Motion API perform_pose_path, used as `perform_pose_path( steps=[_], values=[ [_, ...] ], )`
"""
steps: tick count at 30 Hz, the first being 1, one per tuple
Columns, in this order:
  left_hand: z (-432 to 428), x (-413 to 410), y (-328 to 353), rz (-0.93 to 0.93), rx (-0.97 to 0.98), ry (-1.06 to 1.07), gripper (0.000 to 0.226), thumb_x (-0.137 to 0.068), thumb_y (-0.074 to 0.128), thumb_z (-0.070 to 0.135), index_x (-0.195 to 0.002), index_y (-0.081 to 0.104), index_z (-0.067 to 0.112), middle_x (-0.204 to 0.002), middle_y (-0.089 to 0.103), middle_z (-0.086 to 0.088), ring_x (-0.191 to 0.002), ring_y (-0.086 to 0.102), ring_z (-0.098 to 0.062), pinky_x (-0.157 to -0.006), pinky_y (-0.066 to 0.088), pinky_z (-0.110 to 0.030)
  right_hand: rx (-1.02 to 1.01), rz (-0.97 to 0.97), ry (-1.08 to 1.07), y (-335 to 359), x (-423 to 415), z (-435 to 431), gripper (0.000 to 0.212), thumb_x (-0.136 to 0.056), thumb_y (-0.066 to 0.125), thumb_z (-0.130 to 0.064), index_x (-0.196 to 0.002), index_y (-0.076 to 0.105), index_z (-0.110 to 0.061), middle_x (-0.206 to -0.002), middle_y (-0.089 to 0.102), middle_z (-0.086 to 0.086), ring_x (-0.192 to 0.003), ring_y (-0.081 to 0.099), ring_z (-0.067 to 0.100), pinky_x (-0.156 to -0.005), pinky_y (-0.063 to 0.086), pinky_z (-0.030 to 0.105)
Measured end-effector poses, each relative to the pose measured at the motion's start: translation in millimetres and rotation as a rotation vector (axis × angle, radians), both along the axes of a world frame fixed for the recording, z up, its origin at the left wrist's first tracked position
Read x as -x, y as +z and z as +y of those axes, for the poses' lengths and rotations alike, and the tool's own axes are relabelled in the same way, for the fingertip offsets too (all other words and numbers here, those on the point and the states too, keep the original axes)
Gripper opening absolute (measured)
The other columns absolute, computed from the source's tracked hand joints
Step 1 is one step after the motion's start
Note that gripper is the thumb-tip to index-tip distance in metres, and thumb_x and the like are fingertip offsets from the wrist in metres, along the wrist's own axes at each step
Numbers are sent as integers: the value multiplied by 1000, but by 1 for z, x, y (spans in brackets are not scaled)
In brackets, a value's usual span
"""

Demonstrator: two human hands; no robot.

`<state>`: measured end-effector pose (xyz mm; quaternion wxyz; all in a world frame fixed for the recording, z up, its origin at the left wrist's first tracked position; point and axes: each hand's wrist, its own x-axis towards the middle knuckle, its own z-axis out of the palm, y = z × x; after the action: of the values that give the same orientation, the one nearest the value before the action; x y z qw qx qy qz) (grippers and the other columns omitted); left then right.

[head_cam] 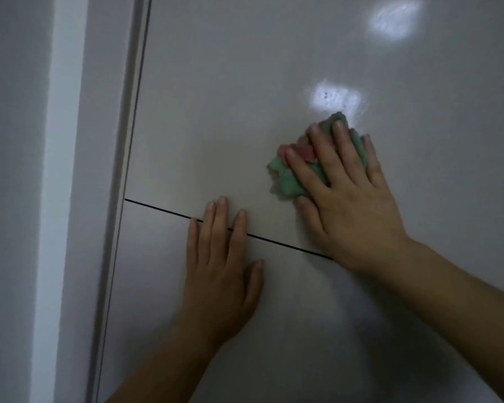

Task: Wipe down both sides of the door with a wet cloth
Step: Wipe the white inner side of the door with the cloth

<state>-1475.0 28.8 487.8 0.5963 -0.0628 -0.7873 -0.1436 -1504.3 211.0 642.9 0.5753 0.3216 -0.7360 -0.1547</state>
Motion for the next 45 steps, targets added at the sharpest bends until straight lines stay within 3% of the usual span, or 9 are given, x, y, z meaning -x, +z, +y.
perform_pose_path(
  steps=[2,7,13,19,25,32,38,41,45],
  values=[
    [9,1,4,20,19,-4,70,-98,46,36,-156,36,-1,-167,20,-26,-157,18,-41,-128,11,-57,34,-18,17,-17,1,8,63,-104,39,-43,-162,23,-26,-170,15,13,-157,6,38,-126,8,59],
    [28,-2,7,11,101,-5,70,-96,46,36,-153,40,-4,-164,23,-30,-154,21,-44,-124,18,-62,-189,-82,12,-64,-7,68,65,-101,47,-42,-161,28,-28,-169,18,8,-157,11,33,-126,11,56],
    [70,0,-2,-3,232,-45,72,-94,45,37,-156,34,1,-166,23,-28,-156,20,-43,-124,18,-62,149,2,9,4,2,80,60,-105,39,-42,-161,27,-25,-169,19,13,-157,8,37,-126,6,58],
    [97,0,-9,-9,137,-25,72,-95,46,39,-153,36,-3,-162,26,-34,-151,24,-48,-122,21,-64,-122,-82,6,-40,-12,97,63,-101,46,-42,-160,29,-28,-169,20,9,-157,12,33,-126,13,55],
    [119,2,-11,5,125,-36,71,-94,47,39,-154,36,2,-163,24,-33,-152,23,-48,-121,20,-67,243,8,-13,35,-1,98,61,-103,38,-43,-161,28,-26,-169,19,14,-157,11,37,-126,8,56],
    [143,2,-13,-42,80,-8,71,-94,45,39,-153,33,1,-162,23,-34,-152,20,-49,-121,14,-71,216,-77,-66,-31,-11,200,64,-103,44,-39,-162,23,-25,-169,11,14,-157,3,39,-126,4,57],
    [152,2,-15,-62,47,9,72,-94,46,36,-151,37,-6,-160,24,-38,-150,20,-51,-118,18,-73,509,-21,-91,72,1,199,67,-104,32,-44,-164,15,-21,-170,6,20,-155,0,46,-124,-3,59],
    [151,4,-15,-58,59,5,71,-95,45,36,-150,39,-7,-160,24,-39,-150,18,-50,-118,16,-73,406,14,-86,59,3,200,66,-105,31,-46,-164,14,-21,-170,5,21,-155,0,45,-125,-4,59],
    [151,4,-14,-70,35,-7,72,-97,43,38,-153,35,-6,-164,19,-36,-154,14,-49,-122,9,-69,111,-82,-22,-61,-7,210,66,-103,42,-44,-163,21,-25,-169,12,16,-156,5,42,-125,3,61]
  ],
)
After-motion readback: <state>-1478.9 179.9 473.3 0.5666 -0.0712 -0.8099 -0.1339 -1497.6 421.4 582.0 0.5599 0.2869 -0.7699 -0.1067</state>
